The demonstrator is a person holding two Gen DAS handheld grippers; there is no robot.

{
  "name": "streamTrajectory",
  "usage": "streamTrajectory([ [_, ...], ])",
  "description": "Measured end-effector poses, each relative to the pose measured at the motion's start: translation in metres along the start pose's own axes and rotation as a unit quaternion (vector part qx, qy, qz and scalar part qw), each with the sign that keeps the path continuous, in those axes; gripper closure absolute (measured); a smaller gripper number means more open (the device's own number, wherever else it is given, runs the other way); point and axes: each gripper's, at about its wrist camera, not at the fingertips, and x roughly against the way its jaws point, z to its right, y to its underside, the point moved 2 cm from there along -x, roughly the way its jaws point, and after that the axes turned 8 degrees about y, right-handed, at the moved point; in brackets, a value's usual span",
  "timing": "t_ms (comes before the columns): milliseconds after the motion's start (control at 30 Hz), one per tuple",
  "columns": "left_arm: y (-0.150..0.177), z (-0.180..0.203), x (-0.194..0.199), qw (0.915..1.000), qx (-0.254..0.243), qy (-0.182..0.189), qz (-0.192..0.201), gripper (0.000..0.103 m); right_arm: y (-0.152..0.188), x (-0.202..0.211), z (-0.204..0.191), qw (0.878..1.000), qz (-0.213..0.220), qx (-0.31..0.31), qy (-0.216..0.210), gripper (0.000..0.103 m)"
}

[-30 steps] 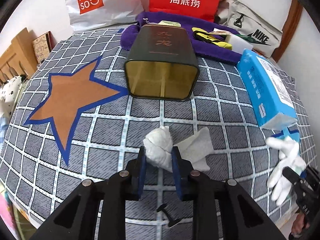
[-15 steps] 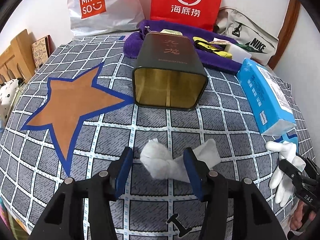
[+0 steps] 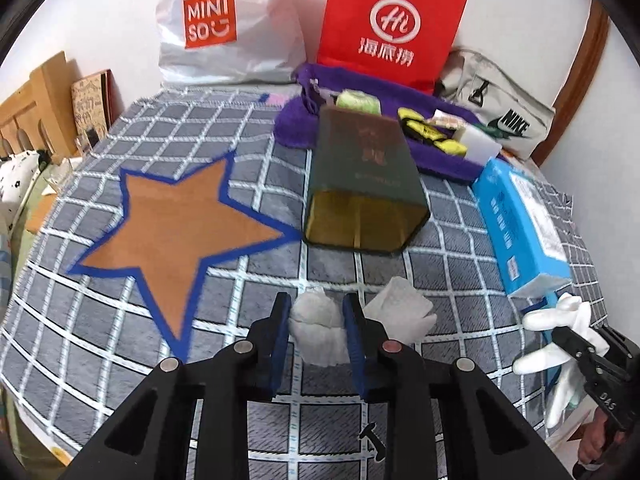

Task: Organize soft objects
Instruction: 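Carry the glove and tissue toward the purple towel with both tools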

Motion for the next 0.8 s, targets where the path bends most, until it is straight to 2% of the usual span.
streamTrajectory([
  [300,-0.021,0.000,0.036,0.9994,0.011,-0.006,0.033,0.078,-0.035,0.034,-0.006,0.999,0.033,-0.005,-0.016,0.076],
  [800,-0.068,0.029,0.053,0.9984,-0.003,-0.001,0.056,0.078,-0.082,0.062,0.022,0.997,0.071,-0.025,-0.002,0.076],
])
